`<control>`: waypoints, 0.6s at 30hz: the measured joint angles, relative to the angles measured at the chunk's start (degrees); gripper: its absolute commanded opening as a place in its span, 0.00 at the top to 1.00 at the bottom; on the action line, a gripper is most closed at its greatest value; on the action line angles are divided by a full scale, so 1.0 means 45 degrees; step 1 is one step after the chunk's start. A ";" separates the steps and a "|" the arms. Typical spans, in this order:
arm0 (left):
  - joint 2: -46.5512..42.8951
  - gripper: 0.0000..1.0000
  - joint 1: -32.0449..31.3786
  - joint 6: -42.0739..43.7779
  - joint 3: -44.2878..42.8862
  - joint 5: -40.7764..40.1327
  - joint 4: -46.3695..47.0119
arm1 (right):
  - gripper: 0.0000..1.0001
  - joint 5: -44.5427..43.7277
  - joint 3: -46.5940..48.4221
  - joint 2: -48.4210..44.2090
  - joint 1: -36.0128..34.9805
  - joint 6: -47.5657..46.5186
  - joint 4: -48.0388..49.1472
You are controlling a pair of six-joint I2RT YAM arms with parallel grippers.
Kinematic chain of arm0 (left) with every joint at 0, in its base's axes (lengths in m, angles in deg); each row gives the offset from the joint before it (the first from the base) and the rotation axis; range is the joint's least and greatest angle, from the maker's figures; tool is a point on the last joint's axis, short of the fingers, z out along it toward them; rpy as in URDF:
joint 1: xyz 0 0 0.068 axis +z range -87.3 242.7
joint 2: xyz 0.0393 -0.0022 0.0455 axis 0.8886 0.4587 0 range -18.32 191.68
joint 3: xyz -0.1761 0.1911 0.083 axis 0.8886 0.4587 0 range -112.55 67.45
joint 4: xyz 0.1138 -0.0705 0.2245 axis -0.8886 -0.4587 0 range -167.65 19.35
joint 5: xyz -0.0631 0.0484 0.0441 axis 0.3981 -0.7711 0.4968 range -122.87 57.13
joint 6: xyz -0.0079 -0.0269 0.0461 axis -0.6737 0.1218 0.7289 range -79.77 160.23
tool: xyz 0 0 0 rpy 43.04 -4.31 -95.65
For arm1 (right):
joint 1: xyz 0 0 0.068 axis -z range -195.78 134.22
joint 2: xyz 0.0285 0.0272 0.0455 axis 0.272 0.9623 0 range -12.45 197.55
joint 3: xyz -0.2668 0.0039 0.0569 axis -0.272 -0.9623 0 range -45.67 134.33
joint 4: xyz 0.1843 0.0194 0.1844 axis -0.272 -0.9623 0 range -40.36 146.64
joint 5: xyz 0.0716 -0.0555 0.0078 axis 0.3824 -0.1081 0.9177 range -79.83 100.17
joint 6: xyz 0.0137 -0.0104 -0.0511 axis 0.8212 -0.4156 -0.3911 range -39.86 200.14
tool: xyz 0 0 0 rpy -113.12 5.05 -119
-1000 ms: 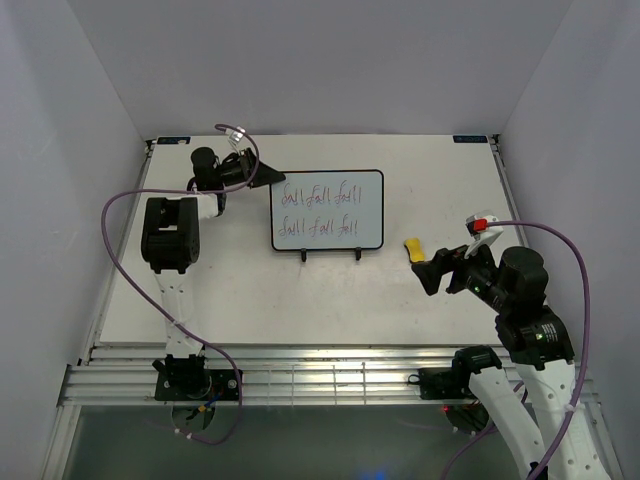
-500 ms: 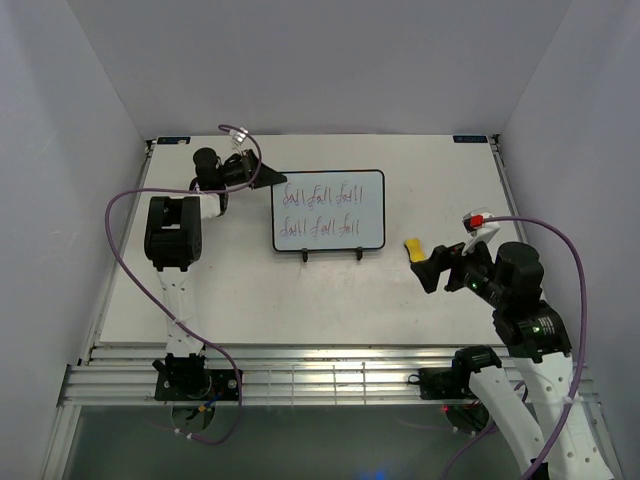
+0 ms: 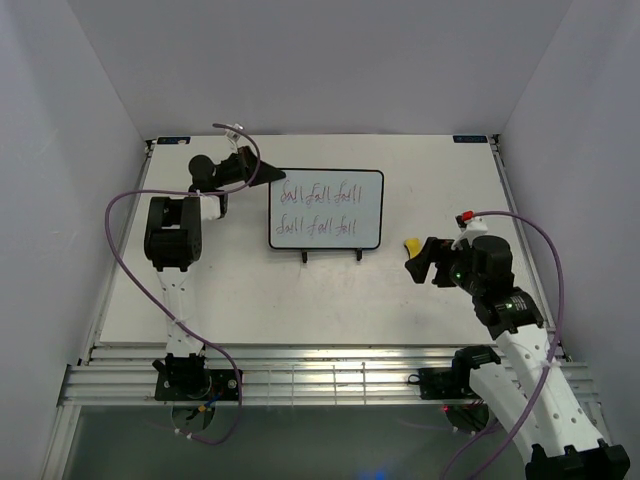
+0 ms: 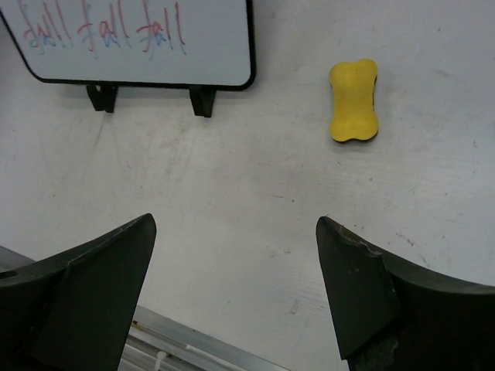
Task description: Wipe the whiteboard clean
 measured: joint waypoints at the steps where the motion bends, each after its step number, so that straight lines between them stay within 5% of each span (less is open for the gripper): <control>1: -0.0058 1.00 0.0000 -0.0015 0.0068 -0.0063 0.0092 | 0.10 -0.0160 -0.0267 0.0194 0.0000 0.0204 0.0233; 18: -0.3823 1.00 -0.0257 0.0379 0.0559 -0.1365 -0.1734 | 0.06 -0.1564 0.0471 0.5663 0.1059 -0.0296 0.1855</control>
